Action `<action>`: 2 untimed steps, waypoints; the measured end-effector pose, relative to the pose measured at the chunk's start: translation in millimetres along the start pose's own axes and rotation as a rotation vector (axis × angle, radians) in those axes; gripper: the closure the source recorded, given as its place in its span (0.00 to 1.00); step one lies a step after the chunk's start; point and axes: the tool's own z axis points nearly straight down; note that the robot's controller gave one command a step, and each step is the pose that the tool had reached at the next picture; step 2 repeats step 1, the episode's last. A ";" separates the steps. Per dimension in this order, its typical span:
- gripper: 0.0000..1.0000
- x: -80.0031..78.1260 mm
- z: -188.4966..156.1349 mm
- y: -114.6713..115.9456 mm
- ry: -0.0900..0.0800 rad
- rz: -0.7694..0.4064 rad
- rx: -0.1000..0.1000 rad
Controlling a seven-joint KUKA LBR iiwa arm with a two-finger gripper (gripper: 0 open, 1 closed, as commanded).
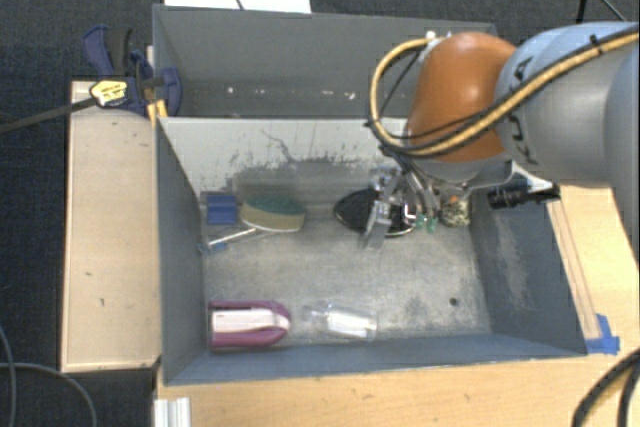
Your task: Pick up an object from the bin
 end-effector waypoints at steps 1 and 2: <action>1.00 -1.0 -8.5 0.2 0.005 -0.004 0.002; 1.00 -1.0 -8.5 0.2 0.005 -0.004 0.002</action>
Offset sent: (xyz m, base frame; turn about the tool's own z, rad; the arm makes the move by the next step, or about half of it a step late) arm 0.0002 0.0001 0.0078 0.0000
